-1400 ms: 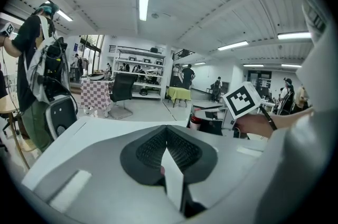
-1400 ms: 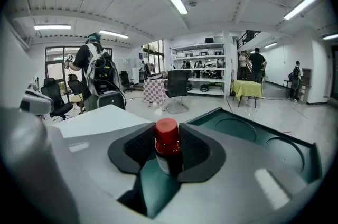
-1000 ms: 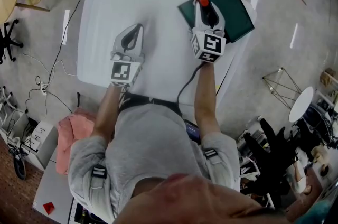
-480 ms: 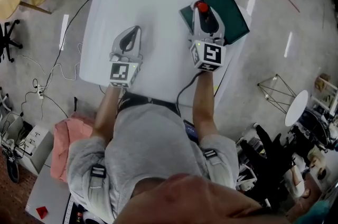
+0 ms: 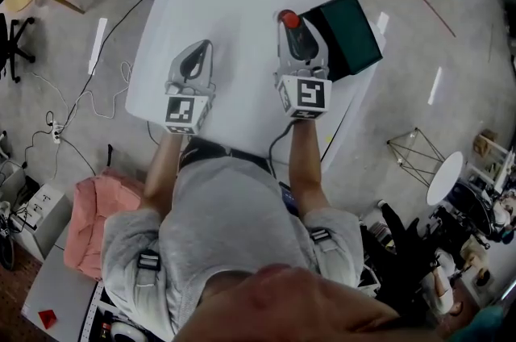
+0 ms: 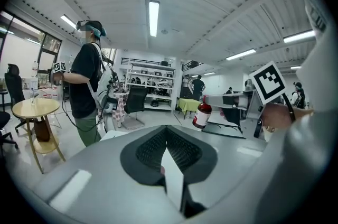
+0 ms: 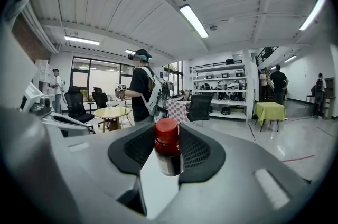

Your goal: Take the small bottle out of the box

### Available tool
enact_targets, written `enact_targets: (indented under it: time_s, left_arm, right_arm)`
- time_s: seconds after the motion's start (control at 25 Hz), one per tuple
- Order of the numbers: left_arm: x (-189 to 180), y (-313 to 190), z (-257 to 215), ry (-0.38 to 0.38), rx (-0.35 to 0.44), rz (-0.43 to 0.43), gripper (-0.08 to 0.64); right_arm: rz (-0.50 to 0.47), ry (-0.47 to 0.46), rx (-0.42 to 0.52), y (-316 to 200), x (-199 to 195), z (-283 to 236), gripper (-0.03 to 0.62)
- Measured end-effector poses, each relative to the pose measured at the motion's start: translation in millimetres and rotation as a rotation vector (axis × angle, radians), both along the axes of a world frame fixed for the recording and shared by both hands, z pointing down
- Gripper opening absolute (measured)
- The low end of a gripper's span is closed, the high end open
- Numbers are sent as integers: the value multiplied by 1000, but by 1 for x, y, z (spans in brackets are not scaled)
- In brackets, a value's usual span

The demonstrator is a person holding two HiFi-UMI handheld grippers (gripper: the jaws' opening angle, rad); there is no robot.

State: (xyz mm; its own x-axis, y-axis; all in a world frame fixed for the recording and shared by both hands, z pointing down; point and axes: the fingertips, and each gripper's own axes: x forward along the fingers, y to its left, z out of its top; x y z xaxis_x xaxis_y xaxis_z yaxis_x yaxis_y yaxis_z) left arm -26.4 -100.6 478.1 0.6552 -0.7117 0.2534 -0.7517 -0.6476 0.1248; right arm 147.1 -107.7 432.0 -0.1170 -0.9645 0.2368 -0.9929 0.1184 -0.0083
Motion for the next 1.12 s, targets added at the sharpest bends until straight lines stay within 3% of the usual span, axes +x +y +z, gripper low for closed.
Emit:
enact_targets:
  time_s: [0.48, 0.76, 1.12]
  left_arm:
    - [-67, 0, -1, -11, -9, -127, 11]
    - [-99, 0, 0, -17, -13, -192, 11]
    - [-130, 1, 12, -18, -33, -248, 11]
  right_arm:
    - [-230, -25, -38, 2, -117, 15, 140]
    - [-334, -38, -48, -3, -160, 28, 140]
    - [-400, -33, -98, -12, -199, 60, 140]
